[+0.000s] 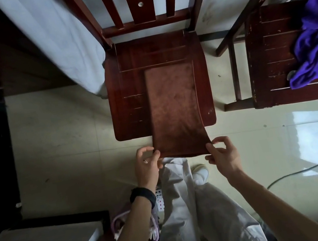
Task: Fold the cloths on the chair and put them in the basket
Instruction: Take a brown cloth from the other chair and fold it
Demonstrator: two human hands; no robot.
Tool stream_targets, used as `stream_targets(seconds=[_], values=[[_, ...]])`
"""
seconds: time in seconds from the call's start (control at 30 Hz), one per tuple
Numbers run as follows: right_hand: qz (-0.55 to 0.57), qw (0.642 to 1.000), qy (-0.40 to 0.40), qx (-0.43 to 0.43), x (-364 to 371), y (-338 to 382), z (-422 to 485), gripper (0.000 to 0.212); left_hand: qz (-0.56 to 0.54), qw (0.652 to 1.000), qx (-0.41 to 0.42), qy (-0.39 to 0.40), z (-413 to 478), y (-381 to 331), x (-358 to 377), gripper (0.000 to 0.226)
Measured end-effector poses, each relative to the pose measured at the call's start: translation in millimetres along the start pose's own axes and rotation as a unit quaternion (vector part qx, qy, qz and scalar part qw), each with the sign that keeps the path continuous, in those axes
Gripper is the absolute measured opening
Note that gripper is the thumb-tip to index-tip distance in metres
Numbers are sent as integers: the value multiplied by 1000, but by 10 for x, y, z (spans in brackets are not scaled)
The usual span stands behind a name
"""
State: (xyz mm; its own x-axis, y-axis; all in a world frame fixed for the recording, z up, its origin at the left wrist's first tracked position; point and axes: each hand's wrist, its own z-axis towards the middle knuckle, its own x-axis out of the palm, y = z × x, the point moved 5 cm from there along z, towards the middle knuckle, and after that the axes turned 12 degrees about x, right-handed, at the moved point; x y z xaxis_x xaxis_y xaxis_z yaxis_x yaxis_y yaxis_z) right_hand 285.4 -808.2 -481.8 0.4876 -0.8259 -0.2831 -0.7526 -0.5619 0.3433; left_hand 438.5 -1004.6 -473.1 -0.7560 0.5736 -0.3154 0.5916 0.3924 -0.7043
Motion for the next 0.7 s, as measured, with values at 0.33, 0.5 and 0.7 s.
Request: stream_targets(seconds=[0.33, 0.5, 0.7], values=[[-152, 982, 45, -102, -6, 573, -145, 40, 78, 977, 89, 179, 327, -543, -213, 30], [-228, 946, -65, -222, 101, 1329, 309, 12, 263, 931, 217, 126, 1089, -996, -73, 23], [-227, 956, -72, -172, 380, 1882, 1013, 27, 237, 943, 198, 126, 1944, -1221, 425, 33]])
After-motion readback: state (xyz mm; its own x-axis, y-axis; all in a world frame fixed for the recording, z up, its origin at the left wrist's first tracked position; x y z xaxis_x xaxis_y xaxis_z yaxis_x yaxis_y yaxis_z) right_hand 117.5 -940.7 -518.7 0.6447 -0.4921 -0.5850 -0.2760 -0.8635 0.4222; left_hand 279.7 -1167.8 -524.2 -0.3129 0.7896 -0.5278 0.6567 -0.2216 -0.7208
